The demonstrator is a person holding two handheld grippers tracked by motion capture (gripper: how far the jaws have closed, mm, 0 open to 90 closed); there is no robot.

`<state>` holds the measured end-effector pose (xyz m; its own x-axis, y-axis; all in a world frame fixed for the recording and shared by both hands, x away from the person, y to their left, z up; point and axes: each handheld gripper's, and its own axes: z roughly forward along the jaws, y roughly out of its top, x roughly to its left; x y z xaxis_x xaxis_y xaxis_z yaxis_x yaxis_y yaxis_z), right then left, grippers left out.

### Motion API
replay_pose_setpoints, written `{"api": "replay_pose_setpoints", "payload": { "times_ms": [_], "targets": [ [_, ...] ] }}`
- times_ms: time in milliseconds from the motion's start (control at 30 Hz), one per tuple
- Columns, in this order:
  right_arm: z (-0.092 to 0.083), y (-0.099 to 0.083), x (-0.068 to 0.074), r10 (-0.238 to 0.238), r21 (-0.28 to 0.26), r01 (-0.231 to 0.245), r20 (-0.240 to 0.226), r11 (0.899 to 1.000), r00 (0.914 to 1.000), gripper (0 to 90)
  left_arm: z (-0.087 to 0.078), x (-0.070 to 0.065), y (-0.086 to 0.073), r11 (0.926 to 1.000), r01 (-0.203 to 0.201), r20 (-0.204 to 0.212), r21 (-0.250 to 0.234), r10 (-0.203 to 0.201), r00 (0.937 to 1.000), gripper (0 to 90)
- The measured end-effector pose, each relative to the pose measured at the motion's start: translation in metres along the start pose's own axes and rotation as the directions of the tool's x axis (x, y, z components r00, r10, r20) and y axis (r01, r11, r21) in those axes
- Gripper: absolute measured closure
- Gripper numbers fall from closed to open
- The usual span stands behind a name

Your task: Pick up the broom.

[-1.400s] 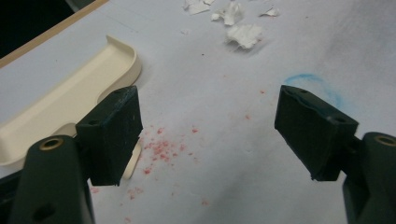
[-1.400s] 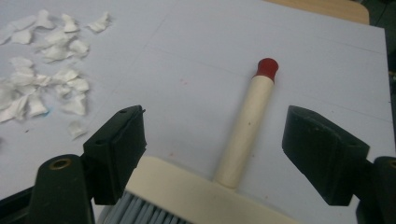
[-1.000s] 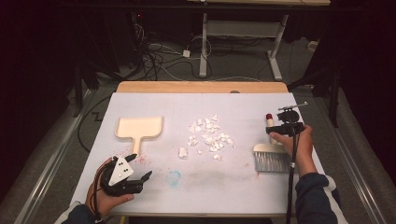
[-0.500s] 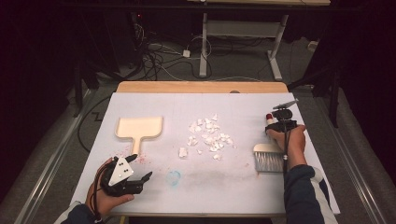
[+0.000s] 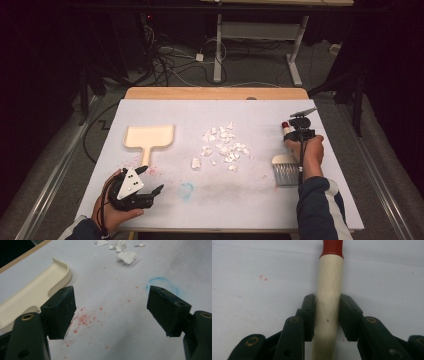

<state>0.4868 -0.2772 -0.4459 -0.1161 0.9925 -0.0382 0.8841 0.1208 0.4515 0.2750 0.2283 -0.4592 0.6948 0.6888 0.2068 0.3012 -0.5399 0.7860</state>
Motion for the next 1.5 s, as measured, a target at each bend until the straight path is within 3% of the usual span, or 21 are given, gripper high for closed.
{"api": "replay_pose_setpoints", "payload": {
  "times_ms": [300, 533, 600, 667, 700, 733, 767, 833, 867, 900, 933, 967, 1000, 1100, 1133, 1200, 1233, 1333, 1433, 1467, 1500],
  "targets": [
    [0.0, -0.007, -0.001, -0.014, -0.071, 0.012, -0.031, 0.997, 0.9994, 70.2, 0.0, 0.0, 0.0, 1.0, 0.0, -0.004, 0.004, 0.0, 1.0, 22.4],
    [-0.011, -0.017, -0.004, -0.016, -0.182, 0.005, -0.059, 0.983, 0.9981, 70.3, -0.001, -0.001, 0.0, 1.0, 0.004, -0.012, 0.005, -0.004, 0.9999, 22.4],
    [-0.022, -0.023, -0.005, -0.037, -0.254, 0.019, -0.067, 0.967, 0.9971, 70.4, -0.002, 0.0, 0.0, 1.0, 0.006, -0.014, 0.003, -0.006, 0.9999, 22.4],
    [-0.027, -0.025, -0.006, -0.041, -0.275, 0.019, -0.075, 0.961, 0.9964, 70.4, -0.003, -0.001, 0.0, 1.0, 0.006, -0.015, 0.002, -0.006, 0.9999, 22.4],
    [-0.031, -0.028, -0.006, -0.043, -0.302, 0.016, -0.084, 0.953, 0.9956, 70.4, -0.003, -0.001, 0.0, 1.0, 0.008, -0.015, -0.001, -0.008, 0.9999, 22.4],
    [-0.042, -0.032, -0.008, -0.055, -0.35, 0.021, -0.088, 0.937, 0.9946, 70.4, -0.003, 0.0, 0.001, 1.0, 0.004, -0.018, -0.009, -0.004, 0.9998, 22.4],
    [-0.042, -0.032, -0.008, -0.055, -0.35, 0.021, -0.088, 0.937, 0.9946, 70.4, -0.003, 0.0, 0.002, 0.9998, 0.01, -0.019, -0.017, -0.01, 0.9998, 22.4],
    [-0.053, -0.037, -0.008, -0.063, -0.394, 0.017, -0.103, 0.919, 0.9926, 70.4, -0.004, 0.0, 0.004, 0.9996, 0.016, -0.017, -0.025, -0.017, 0.9997, 22.2],
    [-0.065, -0.042, -0.008, -0.074, -0.434, 0.021, -0.106, 0.901, 0.9916, 70.4, -0.005, -0.001, 0.005, 0.9993, 0.019, -0.017, -0.034, -0.019, 0.9997, 22.1],
    [-0.065, -0.042, -0.008, -0.074, -0.434, 0.021, -0.106, 0.901, 0.9916, 70.4, -0.005, -0.001, 0.006, 0.9991, 0.019, -0.016, -0.039, -0.02, 0.9997, 22.1],
    [-0.073, -0.046, -0.008, -0.088, -0.458, 0.026, -0.114, 0.888, 0.9896, 70.4, -0.005, -0.001, 0.008, 0.9985, 0.028, -0.011, -0.048, -0.029, 0.9995, 22.2],
    [-0.073, -0.046, -0.008, -0.088, -0.458, 0.026, -0.114, 0.888, 0.9896, 70.4, -0.006, -0.001, 0.01, 0.9978, 0.037, -0.005, -0.056, -0.037, 0.9993, 22.2],
    [-0.082, -0.05, -0.007, -0.099, -0.484, 0.031, -0.116, 0.874, 0.9883, 70.4, -0.005, -0.002, 0.012, 0.9974, 0.036, -0.003, -0.062, -0.036, 0.9993, 22.2],
    [-0.091, -0.054, -0.006, -0.119, -0.509, 0.04, -0.124, 0.86, 0.9851, 70.4, -0.003, -0.005, 0.02, 0.9942, 0.074, 0.037, -0.078, -0.072, 0.9967, 22.5],
    [-0.1, -0.058, -0.004, -0.128, -0.538, 0.041, -0.127, 0.842, 0.9836, 70.4, -0.001, -0.007, 0.025, 0.9943, 0.071, 0.053, -0.079, -0.067, 0.9963, 22.7],
    [-0.103, -0.06, -0.003, -0.132, -0.545, 0.04, -0.129, 0.837, 0.9828, 70.4, 0.003, -0.012, 0.034, 0.994, 0.064, 0.075, -0.089, -0.057, 0.9955, 22.7],
    [-0.112, -0.062, 0.001, -0.142, -0.57, 0.042, -0.132, 0.82, 0.9811, 70.4, 0.005, -0.015, 0.039, 0.9931, 0.062, 0.092, -0.1, -0.053, 0.9944, 23.3],
    [-0.122, -0.065, 0.01, -0.161, -0.602, 0.05, -0.132, 0.797, 0.9781, 70.4, 0.014, -0.03, 0.061, 0.989, 0.055, 0.16, -0.137, -0.032, 0.9865, 23.5],
    [-0.131, -0.067, 0.021, -0.173, -0.626, 0.05, -0.137, 0.778, 0.9754, 70.4, 0.023, -0.043, 0.079, 0.9866, 0.045, 0.21, -0.157, -0.011, 0.9777, 23.7],
    [-0.133, -0.069, 0.025, -0.181, -0.639, 0.053, -0.136, 0.767, 0.9742, 70.3, 0.023, -0.043, 0.079, 0.9866, 0.045, 0.21, -0.157, -0.011, 0.9777, 23.9],
    [-0.133, -0.069, 0.025, -0.181, -0.639, 0.053, -0.136, 0.767, 0.9742, 70.3, 0.027, -0.048, 0.085, 0.9858, 0.041, 0.225, -0.163, -0.003, 0.9745, 23.9]
  ]
}}
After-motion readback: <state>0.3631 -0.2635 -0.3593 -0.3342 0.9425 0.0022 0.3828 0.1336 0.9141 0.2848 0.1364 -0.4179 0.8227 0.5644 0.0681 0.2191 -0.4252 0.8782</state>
